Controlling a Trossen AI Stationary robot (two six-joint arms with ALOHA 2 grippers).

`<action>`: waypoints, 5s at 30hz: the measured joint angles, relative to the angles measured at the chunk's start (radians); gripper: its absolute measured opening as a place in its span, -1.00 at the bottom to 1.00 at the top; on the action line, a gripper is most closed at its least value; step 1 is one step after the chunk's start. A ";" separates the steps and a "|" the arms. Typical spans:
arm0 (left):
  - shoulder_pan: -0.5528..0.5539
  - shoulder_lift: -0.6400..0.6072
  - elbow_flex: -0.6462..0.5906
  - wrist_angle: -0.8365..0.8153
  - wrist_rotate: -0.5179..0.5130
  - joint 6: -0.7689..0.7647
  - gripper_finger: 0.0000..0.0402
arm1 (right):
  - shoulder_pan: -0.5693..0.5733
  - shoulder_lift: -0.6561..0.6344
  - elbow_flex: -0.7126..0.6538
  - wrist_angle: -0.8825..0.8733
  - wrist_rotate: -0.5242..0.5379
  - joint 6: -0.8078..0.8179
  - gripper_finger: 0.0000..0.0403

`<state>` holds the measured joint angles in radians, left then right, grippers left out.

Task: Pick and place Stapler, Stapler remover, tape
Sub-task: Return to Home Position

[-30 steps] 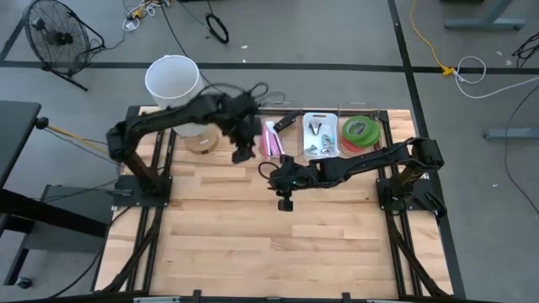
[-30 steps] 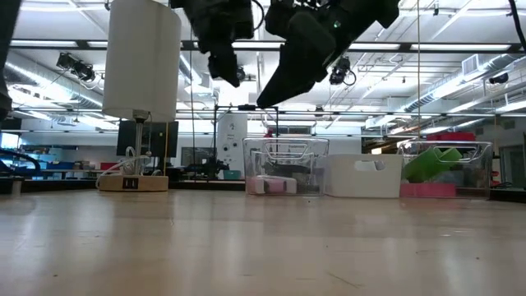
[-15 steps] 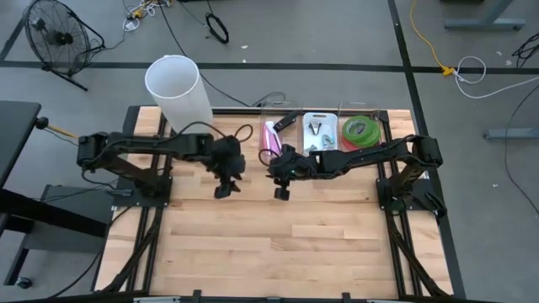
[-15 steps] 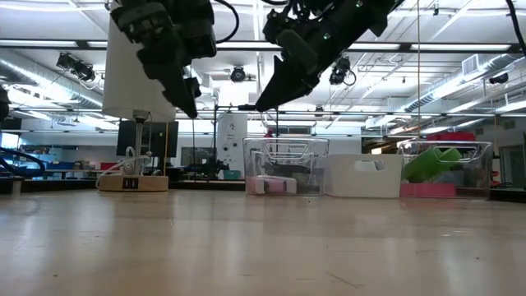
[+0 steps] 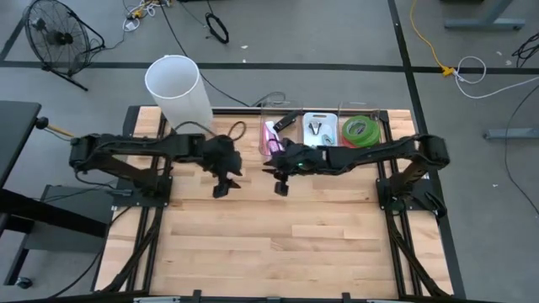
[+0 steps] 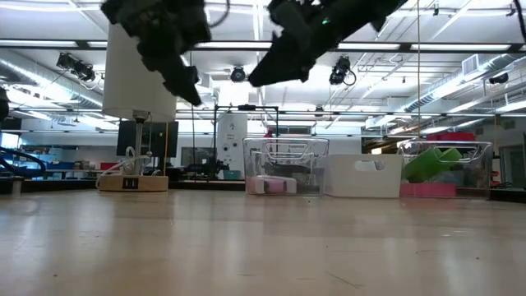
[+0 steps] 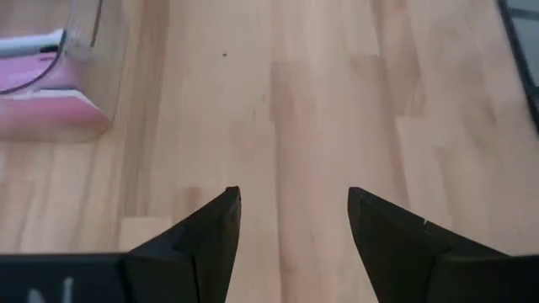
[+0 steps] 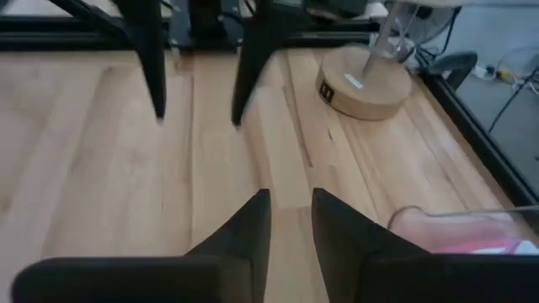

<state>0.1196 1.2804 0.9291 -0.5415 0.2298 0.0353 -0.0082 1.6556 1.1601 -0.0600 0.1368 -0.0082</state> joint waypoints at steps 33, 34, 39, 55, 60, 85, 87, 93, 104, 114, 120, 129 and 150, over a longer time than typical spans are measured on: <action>-0.039 -1.240 -0.749 0.353 -0.026 0.001 0.11 | -0.017 -1.079 -1.144 0.445 -0.024 -0.002 -0.56; -0.039 -1.259 -0.756 0.356 -0.027 0.001 0.11 | -0.017 -1.112 -1.147 0.386 -0.024 -0.002 -0.56; -0.039 -1.279 -0.768 0.357 -0.026 0.002 0.11 | -0.016 -1.292 -1.145 0.173 -0.022 -0.003 -0.56; -0.159 -1.279 -0.768 0.353 -0.027 0.002 0.11 | 0.049 -1.656 -1.145 0.251 -0.013 0.000 -0.56; -0.219 -1.279 -0.774 0.356 -0.027 0.002 0.11 | 0.117 -1.656 -1.143 0.297 -0.022 0.000 -0.56; -0.215 -1.279 -0.774 0.351 -0.027 0.001 0.11 | 0.123 -1.639 -1.144 0.076 -0.121 -0.093 -0.56; -0.203 -1.279 -0.774 0.351 -0.027 0.001 0.11 | 0.123 -1.639 -1.144 0.072 -0.152 -0.078 -0.56; -0.166 -1.279 -0.774 0.350 -0.027 0.001 0.11 | 0.123 -1.639 -1.144 0.073 -0.146 -0.079 -0.56; -0.047 -1.279 -0.774 0.352 -0.006 -0.042 0.11 | 0.123 -1.639 -1.144 0.073 -0.145 -0.079 -0.56; -0.030 -1.277 -0.917 0.604 0.009 -0.251 0.11 | 0.123 -1.638 -1.143 0.074 -0.145 -0.079 -0.56; -0.069 -1.279 -0.918 0.599 0.011 -0.062 0.11 | 0.123 -1.638 -1.143 0.074 -0.145 -0.079 -0.56; -0.113 -1.273 -0.919 0.606 0.010 -0.012 0.11 | 0.123 -1.638 -1.143 0.073 -0.145 -0.079 -0.56; -0.113 -1.270 -0.921 0.610 0.010 -0.024 0.11 | 0.123 -1.638 -1.143 0.073 -0.145 -0.079 -0.56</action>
<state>0.0071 0.0109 0.0082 0.0685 0.2401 0.0115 0.1149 0.0177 0.0170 0.0132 -0.0086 -0.0875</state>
